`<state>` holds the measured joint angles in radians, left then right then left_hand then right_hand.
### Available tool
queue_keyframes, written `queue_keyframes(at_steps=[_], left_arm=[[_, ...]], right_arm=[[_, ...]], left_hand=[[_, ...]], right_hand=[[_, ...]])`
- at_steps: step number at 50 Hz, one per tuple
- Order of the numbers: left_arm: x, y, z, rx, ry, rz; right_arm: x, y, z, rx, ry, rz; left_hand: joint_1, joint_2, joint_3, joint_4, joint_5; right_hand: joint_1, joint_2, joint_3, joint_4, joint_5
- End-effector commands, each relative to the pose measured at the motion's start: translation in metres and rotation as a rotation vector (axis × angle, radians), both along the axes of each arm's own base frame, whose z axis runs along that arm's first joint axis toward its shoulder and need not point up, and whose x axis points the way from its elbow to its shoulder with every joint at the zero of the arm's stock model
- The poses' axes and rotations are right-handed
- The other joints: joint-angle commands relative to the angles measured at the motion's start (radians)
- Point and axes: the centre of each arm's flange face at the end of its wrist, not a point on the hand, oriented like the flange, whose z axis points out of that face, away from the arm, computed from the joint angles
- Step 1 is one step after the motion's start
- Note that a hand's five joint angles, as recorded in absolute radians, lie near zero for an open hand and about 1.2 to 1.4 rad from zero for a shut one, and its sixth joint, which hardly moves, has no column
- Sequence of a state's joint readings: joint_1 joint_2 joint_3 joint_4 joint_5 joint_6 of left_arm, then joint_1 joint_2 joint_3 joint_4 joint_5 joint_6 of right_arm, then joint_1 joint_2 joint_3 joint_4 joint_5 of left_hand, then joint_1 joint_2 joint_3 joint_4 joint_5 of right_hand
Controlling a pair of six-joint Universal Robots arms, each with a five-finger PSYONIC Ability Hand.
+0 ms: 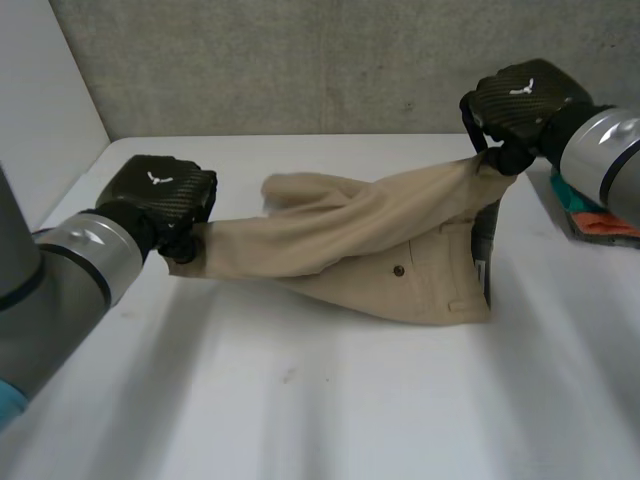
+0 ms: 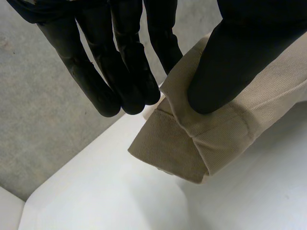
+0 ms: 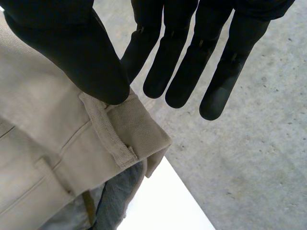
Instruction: Fold the laundry.
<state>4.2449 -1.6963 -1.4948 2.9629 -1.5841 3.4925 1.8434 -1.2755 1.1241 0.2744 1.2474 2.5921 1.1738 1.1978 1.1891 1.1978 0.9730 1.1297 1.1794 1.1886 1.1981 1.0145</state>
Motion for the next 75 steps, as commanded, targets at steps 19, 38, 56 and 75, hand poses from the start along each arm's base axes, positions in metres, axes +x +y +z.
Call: queue_keyframes(at_steps=[19,38,56,75], left_arm=[[-0.006,-0.126,-0.090,0.144,-0.110,0.199],[0.005,-0.114,-0.054,0.088,-0.104,0.266],[0.008,-0.045,-0.081,0.171,-0.125,0.060],[-0.006,-0.087,-0.123,0.164,-0.213,0.107]], right_arm=[[0.091,-0.106,-0.166,-0.051,-0.193,-0.076],[0.068,-0.081,-0.121,0.011,-0.121,-0.108],[0.028,-0.013,-0.137,0.236,0.101,0.036],[0.055,-0.043,-0.188,0.060,0.038,0.080]], left_hand=[[-0.539,-0.563,-0.554,-0.563,-0.513],[-0.963,-0.987,-0.979,-0.987,-0.937],[-0.579,-0.603,-0.594,-0.603,-0.552],[-0.737,-0.761,-0.753,-0.761,-0.711]], right_hand=[[0.267,0.217,0.208,0.198,0.207],[-0.955,-1.005,-1.014,-1.024,-1.014],[-0.277,-0.327,-0.336,-0.345,-0.336],[-0.582,-0.632,-0.641,-0.651,-0.642]])
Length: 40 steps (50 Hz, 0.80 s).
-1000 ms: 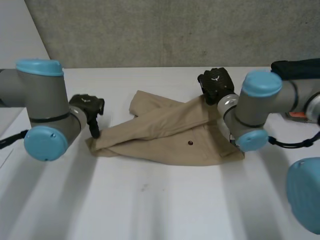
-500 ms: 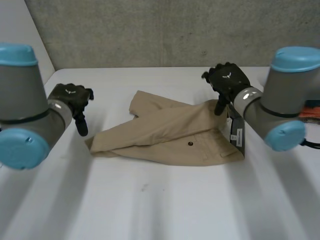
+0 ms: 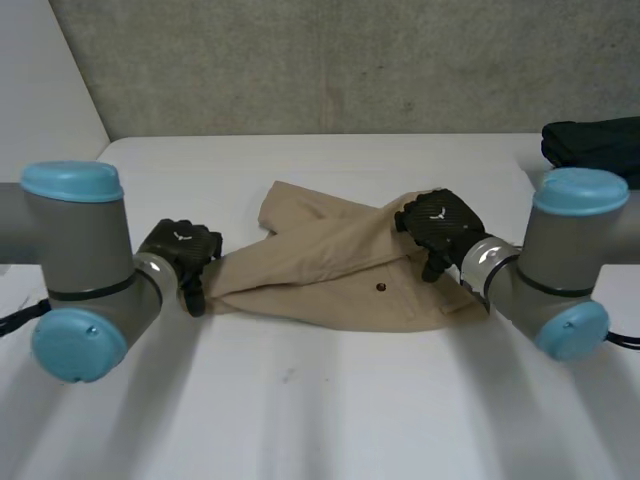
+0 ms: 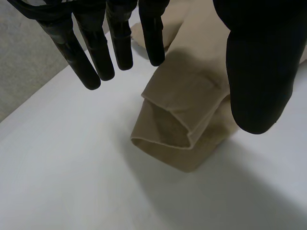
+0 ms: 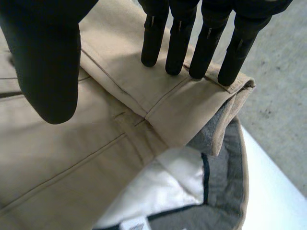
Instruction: Fold the laundry.
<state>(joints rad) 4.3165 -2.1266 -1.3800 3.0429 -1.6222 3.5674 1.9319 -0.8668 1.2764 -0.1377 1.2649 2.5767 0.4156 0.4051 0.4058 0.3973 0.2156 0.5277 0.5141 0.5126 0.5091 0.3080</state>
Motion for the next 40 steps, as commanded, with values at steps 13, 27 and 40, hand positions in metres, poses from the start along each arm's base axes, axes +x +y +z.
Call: queue_keyframes(at_steps=[13,27,40], left_arm=[[-0.013,-0.033,-0.015,-0.023,-0.039,0.015],[-0.008,-0.017,0.051,-0.098,0.034,0.012],[0.022,0.070,0.136,-0.111,0.087,-0.104]], right_arm=[[0.027,-0.037,-0.038,-0.188,-0.057,-0.011],[0.015,-0.041,0.040,-0.289,-0.153,-0.131],[-0.065,0.059,0.158,0.121,0.089,-0.067]], left_hand=[[0.311,0.322,0.321,0.329,0.337],[0.981,0.991,0.990,0.999,1.006],[0.981,0.991,0.990,0.999,1.006]], right_hand=[[0.249,0.262,0.264,0.267,0.294],[0.869,0.882,0.884,0.887,0.914],[0.869,0.882,0.884,0.887,0.914]])
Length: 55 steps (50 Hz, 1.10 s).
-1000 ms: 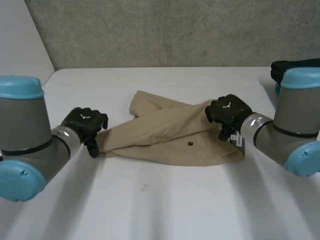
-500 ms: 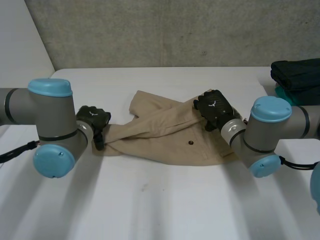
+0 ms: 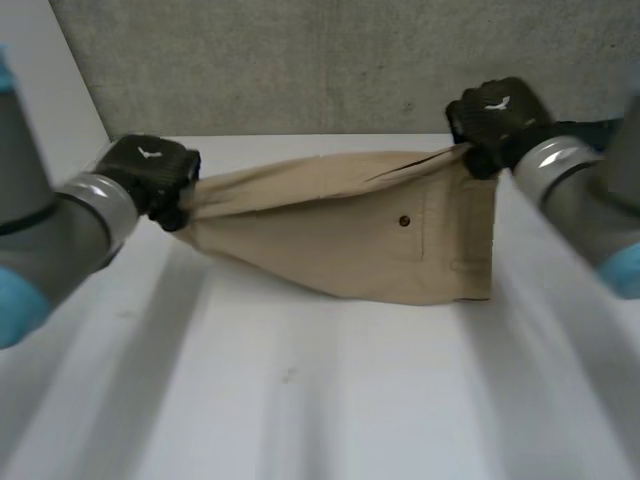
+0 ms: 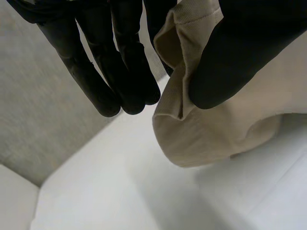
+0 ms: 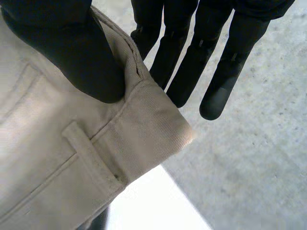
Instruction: Fold the laundry.
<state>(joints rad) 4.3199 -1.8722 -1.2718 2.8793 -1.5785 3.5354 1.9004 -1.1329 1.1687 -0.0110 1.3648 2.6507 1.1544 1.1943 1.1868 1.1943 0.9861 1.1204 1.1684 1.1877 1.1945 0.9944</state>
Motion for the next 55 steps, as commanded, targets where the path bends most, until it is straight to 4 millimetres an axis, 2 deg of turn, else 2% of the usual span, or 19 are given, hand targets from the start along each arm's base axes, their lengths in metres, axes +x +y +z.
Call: queue_keyframes(at_steps=[1,4,9,13,17,21,25,26,29,30,33,34,39,44,48,49,52,53,55], left_arm=[[0.020,0.057,0.022,0.071,-0.060,-0.089],[0.026,0.077,0.012,0.157,-0.149,-0.152],[0.026,0.093,-0.005,0.252,-0.227,-0.240],[0.017,0.073,-0.022,0.244,-0.213,-0.239],[0.007,0.046,-0.036,0.216,-0.206,-0.204],[-0.005,0.011,-0.026,0.112,-0.175,-0.156],[-0.015,-0.026,0.019,-0.089,-0.072,-0.094],[-0.017,-0.038,0.046,-0.183,-0.001,-0.062],[-0.016,-0.047,0.092,-0.320,0.137,-0.020],[-0.013,-0.051,0.120,-0.403,0.237,0.003],[-0.010,-0.051,0.153,-0.505,0.368,0.008],[-0.010,-0.048,0.168,-0.550,0.437,-0.003],[-0.008,-0.048,0.181,-0.603,0.522,0.006],[0.004,-0.057,0.160,-0.554,0.490,0.093],[0.003,-0.062,0.119,-0.438,0.425,0.095],[0.002,-0.064,0.099,-0.383,0.393,0.081],[-0.002,-0.063,0.065,-0.299,0.347,0.051],[-0.004,-0.061,0.040,-0.246,0.316,0.030],[-0.007,-0.058,0.015,-0.195,0.281,0.010]], right_arm=[[-0.045,0.068,0.025,0.368,0.239,0.090],[-0.053,0.095,0.012,0.515,0.386,0.167],[-0.052,0.106,-0.009,0.514,0.483,0.231],[-0.043,0.103,-0.025,0.494,0.430,0.214],[-0.037,0.083,-0.045,0.473,0.401,0.150],[-0.033,0.048,-0.045,0.356,0.386,0.029],[-0.018,0.006,-0.008,0.099,0.314,-0.098],[-0.009,-0.008,0.019,-0.036,0.246,-0.138],[0.002,-0.022,0.061,-0.233,0.108,-0.183],[0.007,-0.026,0.088,-0.350,0.004,-0.193],[0.013,-0.027,0.119,-0.496,-0.149,-0.174],[0.016,-0.024,0.139,-0.590,-0.244,-0.150],[0.021,-0.007,0.169,-0.760,-0.414,-0.096],[0.020,-0.008,0.149,-0.710,-0.380,-0.100],[0.019,-0.013,0.108,-0.581,-0.309,-0.091],[0.019,-0.013,0.088,-0.527,-0.279,-0.083],[0.019,-0.012,0.055,-0.439,-0.234,-0.067],[0.018,-0.010,0.031,-0.379,-0.198,-0.060],[0.015,-0.009,0.003,-0.305,-0.162,-0.057]], left_hand=[[0.242,0.202,0.209,0.202,0.236],[0.242,0.202,0.209,0.202,0.236],[0.242,0.202,0.209,0.202,0.236],[0.242,0.202,0.209,0.202,0.236],[0.242,0.202,0.209,0.202,0.236],[0.242,0.202,0.209,0.202,0.236],[0.242,0.202,0.209,0.202,0.236],[0.242,0.202,0.209,0.202,0.236],[0.242,0.202,0.209,0.202,0.236],[0.242,0.202,0.209,0.202,0.236],[0.242,0.202,0.209,0.202,0.236],[0.242,0.202,0.209,0.202,0.236],[0.242,0.202,0.209,0.202,0.236],[0.242,0.202,0.209,0.202,0.236],[0.242,0.202,0.209,0.202,0.236],[0.242,0.202,0.209,0.202,0.236],[0.242,0.202,0.209,0.202,0.236],[0.242,0.202,0.209,0.202,0.236],[0.242,0.202,0.209,0.202,0.236]], right_hand=[[0.276,0.228,0.209,0.202,0.227],[0.276,0.228,0.209,0.202,0.227],[0.276,0.228,0.209,0.202,0.227],[0.276,0.228,0.209,0.202,0.227],[0.276,0.228,0.209,0.202,0.227],[0.276,0.228,0.209,0.202,0.227],[0.276,0.228,0.209,0.202,0.227],[0.276,0.228,0.209,0.202,0.227],[0.276,0.228,0.209,0.202,0.227],[0.276,0.228,0.209,0.202,0.227],[0.276,0.228,0.209,0.202,0.227],[0.276,0.228,0.209,0.202,0.227],[0.276,0.228,0.209,0.202,0.227],[0.276,0.228,0.209,0.202,0.227],[0.276,0.228,0.209,0.202,0.227],[0.276,0.228,0.209,0.202,0.227],[0.276,0.228,0.209,0.202,0.227],[0.276,0.228,0.209,0.202,0.227],[0.276,0.228,0.209,0.202,0.227]])
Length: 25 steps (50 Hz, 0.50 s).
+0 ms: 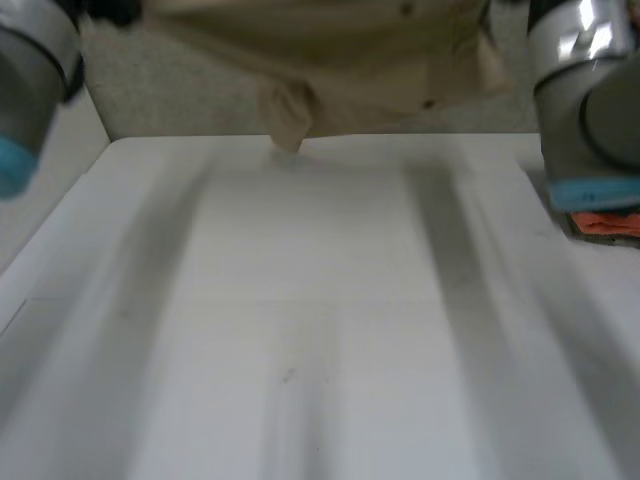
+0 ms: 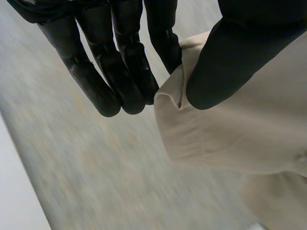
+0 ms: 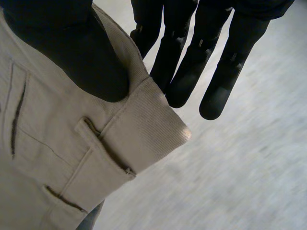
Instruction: Fold the laundry.
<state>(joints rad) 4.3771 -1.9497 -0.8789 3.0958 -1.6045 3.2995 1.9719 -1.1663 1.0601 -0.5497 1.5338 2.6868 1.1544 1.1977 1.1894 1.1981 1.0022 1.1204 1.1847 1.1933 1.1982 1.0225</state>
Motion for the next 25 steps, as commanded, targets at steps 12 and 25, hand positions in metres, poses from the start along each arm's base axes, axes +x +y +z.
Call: queue_keyframes(at_steps=[12,25], left_arm=[[-0.018,0.048,-0.221,0.488,-0.428,-0.208],[0.017,0.137,-0.188,0.846,-0.655,-0.249]], right_arm=[[-0.025,0.053,-0.244,0.690,0.417,0.038],[-0.065,0.110,-0.205,0.999,0.648,0.015]], left_hand=[[0.242,0.199,0.207,0.198,0.219],[0.242,0.199,0.207,0.198,0.219]], right_hand=[[0.276,0.212,0.203,0.198,0.199],[0.276,0.212,0.203,0.198,0.199]])
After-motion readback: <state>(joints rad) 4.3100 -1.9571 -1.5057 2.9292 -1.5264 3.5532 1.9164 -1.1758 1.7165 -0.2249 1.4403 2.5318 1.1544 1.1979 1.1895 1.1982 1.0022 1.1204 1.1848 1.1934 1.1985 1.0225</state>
